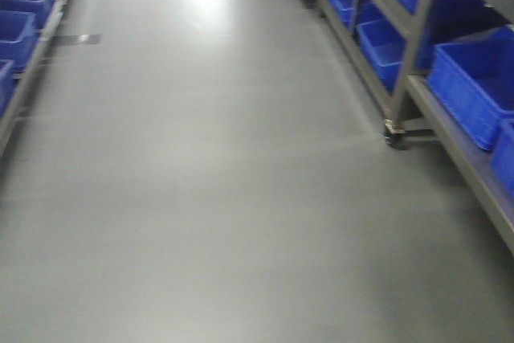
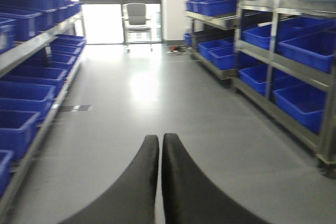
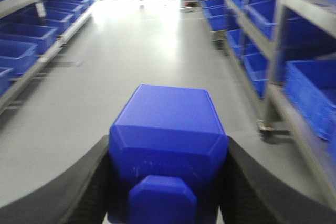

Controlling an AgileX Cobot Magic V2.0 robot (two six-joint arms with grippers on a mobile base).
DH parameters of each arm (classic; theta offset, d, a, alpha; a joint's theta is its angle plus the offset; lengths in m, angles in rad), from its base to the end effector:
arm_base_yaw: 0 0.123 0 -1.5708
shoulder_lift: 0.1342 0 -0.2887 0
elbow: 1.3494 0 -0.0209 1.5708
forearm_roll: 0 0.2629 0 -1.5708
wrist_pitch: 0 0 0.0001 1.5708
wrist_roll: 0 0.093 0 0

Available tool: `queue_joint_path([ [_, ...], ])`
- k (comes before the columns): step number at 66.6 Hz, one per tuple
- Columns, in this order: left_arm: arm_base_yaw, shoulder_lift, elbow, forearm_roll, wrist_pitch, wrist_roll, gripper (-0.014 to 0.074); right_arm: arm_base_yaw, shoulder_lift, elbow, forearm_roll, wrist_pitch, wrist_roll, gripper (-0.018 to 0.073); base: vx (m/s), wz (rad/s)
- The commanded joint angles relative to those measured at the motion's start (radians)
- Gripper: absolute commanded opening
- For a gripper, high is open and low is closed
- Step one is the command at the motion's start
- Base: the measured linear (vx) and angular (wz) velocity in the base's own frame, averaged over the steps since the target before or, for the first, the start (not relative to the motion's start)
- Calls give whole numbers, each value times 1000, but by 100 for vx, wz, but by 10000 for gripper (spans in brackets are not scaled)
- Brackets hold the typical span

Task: Pour parts from conveyor to right shelf
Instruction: 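Drive into the aisle between shelves of blue bins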

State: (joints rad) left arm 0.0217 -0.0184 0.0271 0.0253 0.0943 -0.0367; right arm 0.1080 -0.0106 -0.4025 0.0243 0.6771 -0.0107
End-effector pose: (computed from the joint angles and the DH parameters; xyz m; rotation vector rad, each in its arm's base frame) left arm 0.0667 0.0017 0.1962 -0.0282 1.5863 0.0098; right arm 0.0254 0.0042 0.2866 -0.0983 1.7457 0.0983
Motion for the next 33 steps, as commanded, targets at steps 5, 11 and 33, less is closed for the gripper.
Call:
queue_joint_path([
  [5,-8,-6,-20,-6,-72,-7,-6,-2,18,-25,-4,-76,-2,-5,-1,59],
  [11,-8,-6,-20,-6,-72,-7,-6,-2,18,-25,-4,-76,-2,-5,0,41],
  [33,-8,-6,-20,-6,-72,-7,-6,-2,18,-25,-4,-76,-2,-5,4,8],
])
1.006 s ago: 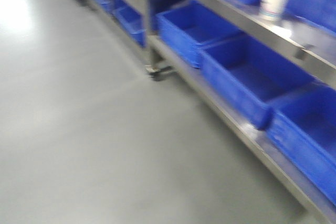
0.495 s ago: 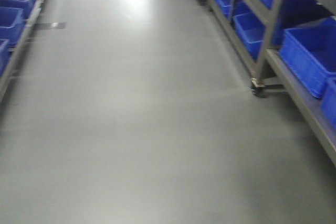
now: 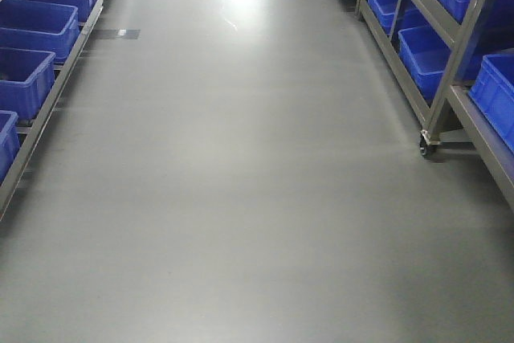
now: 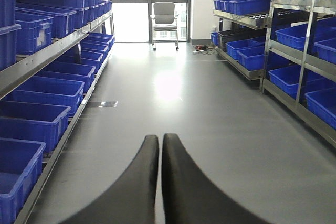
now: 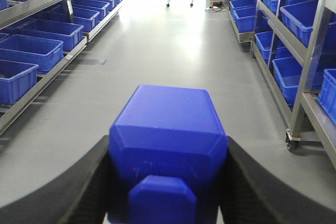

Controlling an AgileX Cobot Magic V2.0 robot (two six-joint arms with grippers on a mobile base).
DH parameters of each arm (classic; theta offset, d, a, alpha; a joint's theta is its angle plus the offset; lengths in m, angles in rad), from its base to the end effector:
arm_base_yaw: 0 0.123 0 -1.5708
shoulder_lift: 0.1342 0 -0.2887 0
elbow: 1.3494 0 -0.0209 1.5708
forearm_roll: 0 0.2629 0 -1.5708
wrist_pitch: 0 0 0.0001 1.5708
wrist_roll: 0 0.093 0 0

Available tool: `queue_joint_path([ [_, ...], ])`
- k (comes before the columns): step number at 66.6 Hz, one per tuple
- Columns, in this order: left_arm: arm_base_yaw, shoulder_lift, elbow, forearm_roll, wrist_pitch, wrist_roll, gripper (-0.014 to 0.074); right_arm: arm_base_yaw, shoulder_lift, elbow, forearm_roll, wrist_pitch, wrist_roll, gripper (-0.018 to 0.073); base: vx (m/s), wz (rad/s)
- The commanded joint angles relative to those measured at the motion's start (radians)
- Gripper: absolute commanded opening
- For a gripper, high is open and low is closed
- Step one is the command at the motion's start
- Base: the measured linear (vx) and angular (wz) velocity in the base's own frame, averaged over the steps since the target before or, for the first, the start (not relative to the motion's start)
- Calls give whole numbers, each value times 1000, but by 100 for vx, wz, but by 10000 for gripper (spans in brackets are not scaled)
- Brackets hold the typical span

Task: Pour parts from conveyor to right shelf
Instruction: 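Drive into the aisle between shelves of blue bins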

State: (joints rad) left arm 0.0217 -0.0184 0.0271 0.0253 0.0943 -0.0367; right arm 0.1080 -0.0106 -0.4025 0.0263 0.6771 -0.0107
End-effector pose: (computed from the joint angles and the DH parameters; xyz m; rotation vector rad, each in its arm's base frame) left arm 0.0667 0.0017 0.1962 -0.0282 1.5863 0.0098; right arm 0.0254 0.0043 0.2866 -0.0979 1.7457 0.1006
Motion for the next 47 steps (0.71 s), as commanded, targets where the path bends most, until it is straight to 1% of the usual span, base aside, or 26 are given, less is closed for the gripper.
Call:
queue_joint_path([
  [1,-8,-6,-20,-6,-72,-7,-6,-2,18,-25,-6,-76,-2,-5,9,6],
  [24,-8,-6,-20,-6,-72,-7,-6,-2,18,-25,-6,-76,-2,-5,18,14],
  [47,-8,-6,-20,-6,-72,-7,-6,-2,18,-25,-6,-76,-2,-5,36,-3],
])
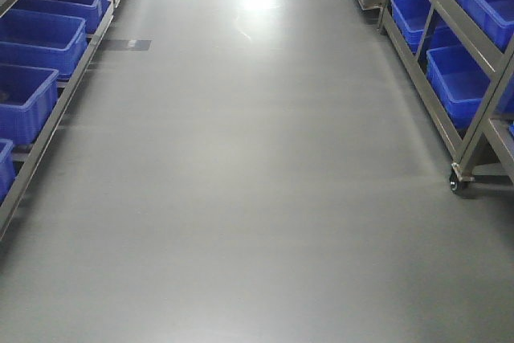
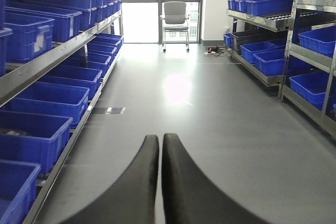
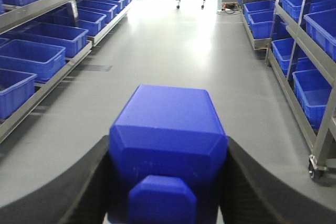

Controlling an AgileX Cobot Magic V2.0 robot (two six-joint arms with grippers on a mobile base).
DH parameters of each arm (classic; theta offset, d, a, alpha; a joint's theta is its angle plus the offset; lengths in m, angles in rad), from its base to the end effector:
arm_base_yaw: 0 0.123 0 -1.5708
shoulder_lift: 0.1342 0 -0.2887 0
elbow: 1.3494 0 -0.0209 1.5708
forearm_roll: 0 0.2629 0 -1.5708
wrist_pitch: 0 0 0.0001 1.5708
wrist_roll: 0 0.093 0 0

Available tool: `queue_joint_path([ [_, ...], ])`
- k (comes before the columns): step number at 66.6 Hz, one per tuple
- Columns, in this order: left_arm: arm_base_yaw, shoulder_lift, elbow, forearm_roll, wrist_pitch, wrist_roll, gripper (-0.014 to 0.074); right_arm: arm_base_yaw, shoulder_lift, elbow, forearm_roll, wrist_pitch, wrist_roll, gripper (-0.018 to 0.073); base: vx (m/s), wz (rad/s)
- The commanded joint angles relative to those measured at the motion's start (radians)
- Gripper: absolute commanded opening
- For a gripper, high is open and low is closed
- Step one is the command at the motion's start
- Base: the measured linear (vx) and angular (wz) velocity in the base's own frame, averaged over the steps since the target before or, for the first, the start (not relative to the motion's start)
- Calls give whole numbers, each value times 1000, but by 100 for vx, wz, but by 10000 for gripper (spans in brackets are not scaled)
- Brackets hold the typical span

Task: Pour parts from conveyor to right shelf
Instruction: 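Drive into the aisle between shelves of blue bins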

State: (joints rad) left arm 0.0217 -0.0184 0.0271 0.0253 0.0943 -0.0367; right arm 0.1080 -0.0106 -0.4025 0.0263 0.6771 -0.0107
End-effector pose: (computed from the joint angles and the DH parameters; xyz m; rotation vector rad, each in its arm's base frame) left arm 0.0667 0.0017 0.1962 -0.0282 1.5863 0.0098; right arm 0.0254 0.0043 0.2866 -0.0979 1.7457 0.1006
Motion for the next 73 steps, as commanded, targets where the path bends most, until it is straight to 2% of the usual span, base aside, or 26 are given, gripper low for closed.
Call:
queue_joint_path([
  [1,-8,-6,-20,-6,-72,-7,-6,-2,18,-25,-6,-76,-2,-5,45,-9],
  [41,-8,-6,-20,-6,-72,-7,-6,-2,18,-25,-6,-76,-2,-5,53,-5],
  [73,-8,-6,-20,-6,-72,-7,-6,-2,18,-25,-6,-77,-2,-5,64,9],
])
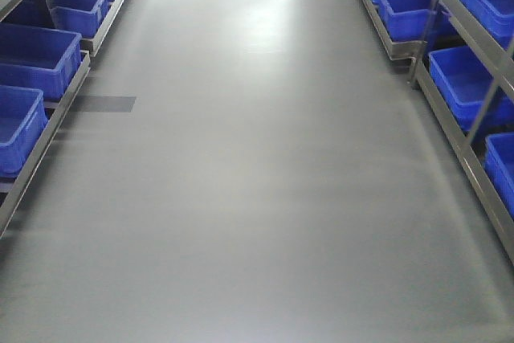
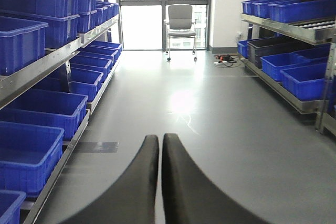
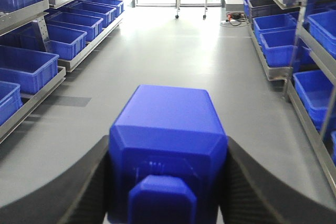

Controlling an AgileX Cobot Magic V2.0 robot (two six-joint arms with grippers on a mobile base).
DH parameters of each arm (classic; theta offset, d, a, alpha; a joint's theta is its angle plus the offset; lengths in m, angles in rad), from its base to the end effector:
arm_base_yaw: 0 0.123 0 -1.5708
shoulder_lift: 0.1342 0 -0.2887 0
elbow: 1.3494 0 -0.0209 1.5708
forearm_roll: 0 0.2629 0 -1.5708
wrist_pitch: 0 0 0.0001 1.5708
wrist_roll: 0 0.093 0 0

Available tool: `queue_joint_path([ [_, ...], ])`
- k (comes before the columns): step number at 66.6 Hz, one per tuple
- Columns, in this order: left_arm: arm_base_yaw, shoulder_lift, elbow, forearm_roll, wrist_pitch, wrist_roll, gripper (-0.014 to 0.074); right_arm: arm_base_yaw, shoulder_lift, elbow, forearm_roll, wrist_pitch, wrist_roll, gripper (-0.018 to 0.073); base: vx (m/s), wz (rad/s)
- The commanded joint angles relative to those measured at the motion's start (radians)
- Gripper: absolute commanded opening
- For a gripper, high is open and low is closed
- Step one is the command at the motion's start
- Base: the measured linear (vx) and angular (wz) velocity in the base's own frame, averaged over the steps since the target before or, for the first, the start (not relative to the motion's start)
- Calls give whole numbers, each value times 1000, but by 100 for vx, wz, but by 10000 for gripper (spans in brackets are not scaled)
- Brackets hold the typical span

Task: Pour parts from conveyor to right shelf
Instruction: 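Drive into the aisle between shelves of blue bins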

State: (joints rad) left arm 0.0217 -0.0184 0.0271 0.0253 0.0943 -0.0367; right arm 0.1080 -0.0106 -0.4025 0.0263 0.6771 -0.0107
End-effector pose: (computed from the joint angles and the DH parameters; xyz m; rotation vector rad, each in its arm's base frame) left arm 0.0667 0.0017 0.1962 -0.0282 1.5863 0.0098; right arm 0.0254 0.0043 0.2866 -0.0979 1.7457 0.1006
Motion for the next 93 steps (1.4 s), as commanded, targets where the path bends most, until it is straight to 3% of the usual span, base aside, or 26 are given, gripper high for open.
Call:
queue_joint_path([
  [1,-8,-6,-20,-6,-72,-7,-6,-2,18,-25,-6,-77,-2,-5,63,12],
  [93,-8,-6,-20,-6,-72,-7,-6,-2,18,-25,-6,-77,-2,-5,65,1],
])
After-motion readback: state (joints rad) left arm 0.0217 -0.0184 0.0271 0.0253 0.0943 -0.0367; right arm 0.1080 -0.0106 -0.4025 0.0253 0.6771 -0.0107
